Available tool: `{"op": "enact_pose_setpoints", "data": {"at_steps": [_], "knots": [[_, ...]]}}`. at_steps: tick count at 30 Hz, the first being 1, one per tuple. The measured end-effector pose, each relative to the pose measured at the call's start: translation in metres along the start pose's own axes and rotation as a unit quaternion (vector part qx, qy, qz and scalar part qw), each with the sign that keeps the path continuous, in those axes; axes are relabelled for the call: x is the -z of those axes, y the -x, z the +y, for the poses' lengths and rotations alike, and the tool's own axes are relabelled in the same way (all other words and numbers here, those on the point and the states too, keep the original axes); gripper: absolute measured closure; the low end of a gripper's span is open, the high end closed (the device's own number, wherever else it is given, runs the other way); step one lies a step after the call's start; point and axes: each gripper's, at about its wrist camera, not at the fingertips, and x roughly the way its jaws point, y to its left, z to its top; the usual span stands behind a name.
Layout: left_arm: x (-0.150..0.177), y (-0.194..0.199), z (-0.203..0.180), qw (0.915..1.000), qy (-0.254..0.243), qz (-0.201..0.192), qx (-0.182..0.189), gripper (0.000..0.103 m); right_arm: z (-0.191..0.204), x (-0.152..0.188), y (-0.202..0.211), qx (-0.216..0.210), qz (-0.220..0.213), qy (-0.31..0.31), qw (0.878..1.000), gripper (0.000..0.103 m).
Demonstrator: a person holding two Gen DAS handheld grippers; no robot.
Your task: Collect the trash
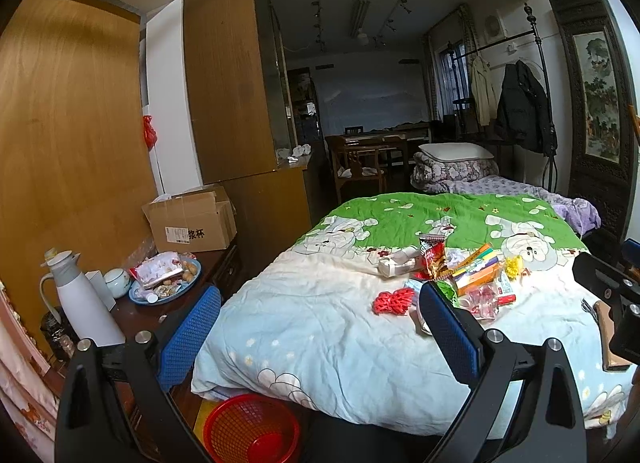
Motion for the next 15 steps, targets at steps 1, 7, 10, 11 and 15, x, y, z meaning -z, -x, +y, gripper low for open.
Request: {"op": "enact_pose_setpoints", "data": {"at_steps": [1,7,10,11,15], "knots": [[0.0001,-0.0003,0.0003,1.0,0.0,0.0,0.0,0.006,0.0,-0.0001,0.0,0.0,0.0,0.0,1.0,0.007],[0.0002,-0.0002,0.0002,1.0,0.0,0.0,0.0,0.006,0.0022,-0.0002,0.0002,0.0,-0.001,0.0,1.0,0.007],[-0.0003,-0.0001,0.0008,1.0,0.0,0.0,0.0,0.006,0.0014,-0.0008,0.0002,-0.001,0.0,-0.001,1.0,0.007],[-0.0006,0.0,0.0009,1.0,0.0,0.0,0.001,0.006,0.0015,-0.0008,0.0002,-0.001,0.0,0.0,1.0,0.007],[-0.0004,-0.0001,0.0008,1.0,-0.001,0.0,0.0,0.006,0.0021,-0.0014,0.0001,-0.001,0.0,0.001,1.0,0.007]]}}
